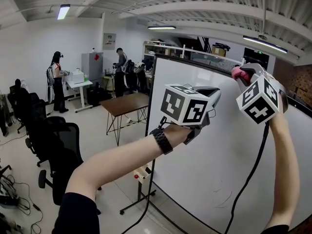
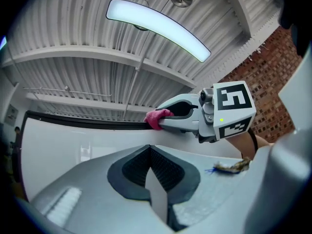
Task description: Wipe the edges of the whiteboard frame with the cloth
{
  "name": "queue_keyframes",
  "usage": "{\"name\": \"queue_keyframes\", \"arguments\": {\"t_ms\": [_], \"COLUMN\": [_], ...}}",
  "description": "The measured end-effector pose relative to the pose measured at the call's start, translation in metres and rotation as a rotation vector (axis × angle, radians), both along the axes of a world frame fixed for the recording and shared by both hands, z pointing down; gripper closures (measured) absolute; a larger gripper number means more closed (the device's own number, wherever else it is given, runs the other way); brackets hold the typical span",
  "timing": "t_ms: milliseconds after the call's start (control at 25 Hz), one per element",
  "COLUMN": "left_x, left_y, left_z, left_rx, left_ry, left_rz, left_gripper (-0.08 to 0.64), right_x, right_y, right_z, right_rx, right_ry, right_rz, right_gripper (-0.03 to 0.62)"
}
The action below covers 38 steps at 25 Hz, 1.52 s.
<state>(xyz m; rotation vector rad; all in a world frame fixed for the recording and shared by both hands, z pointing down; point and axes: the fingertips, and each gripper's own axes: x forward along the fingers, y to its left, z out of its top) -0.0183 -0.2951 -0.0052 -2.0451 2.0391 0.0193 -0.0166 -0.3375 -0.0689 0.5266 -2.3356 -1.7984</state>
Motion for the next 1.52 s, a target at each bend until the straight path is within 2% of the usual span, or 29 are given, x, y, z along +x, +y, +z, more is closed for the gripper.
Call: {"name": "queue_keyframes", "arguments": {"t_ms": [160, 360, 520, 600, 760, 880, 960, 1160, 1400, 1520], "left_x": [-0.019, -0.080, -0.131, -0.156, -0.202, -0.227, -0.249, -0.307, -0.358, -0.369], "left_y": [0.022, 0.040, 0.052, 0.061, 0.083, 0.096, 0.103, 0.125, 0.145, 0.152], "left_z": [0.007, 0.014, 0.005, 0.008, -0.002, -0.007, -0.008, -0.004, 0.007, 0.013], "left_rx": [-0.003, -0.028, 0.013, 0.007, 0.040, 0.055, 0.060, 0.076, 0.094, 0.102], "left_ry": [0.046, 0.028, 0.013, 0.000, 0.085, 0.012, -0.004, 0.050, 0.107, 0.112], "left_rz": [-0.046, -0.090, -0.079, -0.070, 0.023, 0.028, 0.029, 0.029, 0.037, 0.046], "left_gripper": [0.557, 0.558, 0.558, 0.558, 0.557, 0.557, 0.558, 0.558, 0.558, 0.558], "right_x": [-0.011, -0.070, -0.121, -0.146, -0.199, -0.229, -0.250, -0.302, -0.361, -0.388], "right_y": [0.014, 0.022, 0.030, 0.040, 0.058, 0.069, 0.074, 0.091, 0.107, 0.114], "right_z": [-0.003, -0.001, -0.004, -0.003, -0.011, -0.010, -0.010, -0.012, -0.017, -0.015], "right_rx": [-0.015, -0.033, -0.014, -0.025, -0.072, -0.074, -0.078, -0.075, -0.051, -0.049], "right_ry": [-0.009, -0.019, -0.004, 0.007, 0.017, 0.012, -0.002, -0.024, -0.043, -0.039], "right_rz": [-0.007, -0.063, -0.044, -0.036, -0.022, -0.004, -0.002, -0.012, 0.002, 0.012], "right_gripper": [0.518, 0.517, 0.517, 0.517, 0.517, 0.517, 0.517, 0.517, 0.517, 0.517]}}
